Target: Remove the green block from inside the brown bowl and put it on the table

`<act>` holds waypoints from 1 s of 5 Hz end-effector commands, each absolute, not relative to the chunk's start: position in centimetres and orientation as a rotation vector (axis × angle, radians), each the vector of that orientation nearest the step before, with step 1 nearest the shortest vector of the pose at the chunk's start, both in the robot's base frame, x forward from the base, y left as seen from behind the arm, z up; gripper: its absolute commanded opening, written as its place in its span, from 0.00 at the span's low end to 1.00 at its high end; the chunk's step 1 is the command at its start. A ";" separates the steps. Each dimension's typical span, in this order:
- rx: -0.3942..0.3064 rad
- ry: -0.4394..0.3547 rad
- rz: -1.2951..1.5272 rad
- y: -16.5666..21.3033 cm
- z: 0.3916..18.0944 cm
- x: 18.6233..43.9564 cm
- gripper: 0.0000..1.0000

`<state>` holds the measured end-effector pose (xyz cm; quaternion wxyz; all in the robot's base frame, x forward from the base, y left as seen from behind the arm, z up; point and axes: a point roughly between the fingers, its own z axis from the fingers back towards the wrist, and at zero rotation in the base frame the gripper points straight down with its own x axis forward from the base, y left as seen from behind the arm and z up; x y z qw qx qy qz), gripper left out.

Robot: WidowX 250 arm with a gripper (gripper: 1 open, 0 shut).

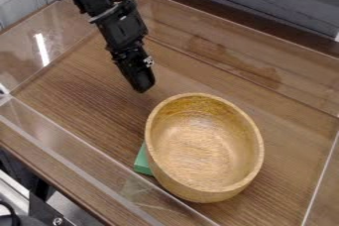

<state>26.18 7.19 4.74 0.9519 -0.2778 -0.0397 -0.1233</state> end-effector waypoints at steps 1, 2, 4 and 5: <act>-0.544 -0.117 -0.243 7.6 5.6 26.7 0.00; -0.545 -0.118 -0.234 7.6 5.7 26.8 0.00; -0.548 -0.121 -0.215 7.7 5.8 26.8 0.00; -0.549 -0.121 -0.206 7.8 5.8 26.7 0.00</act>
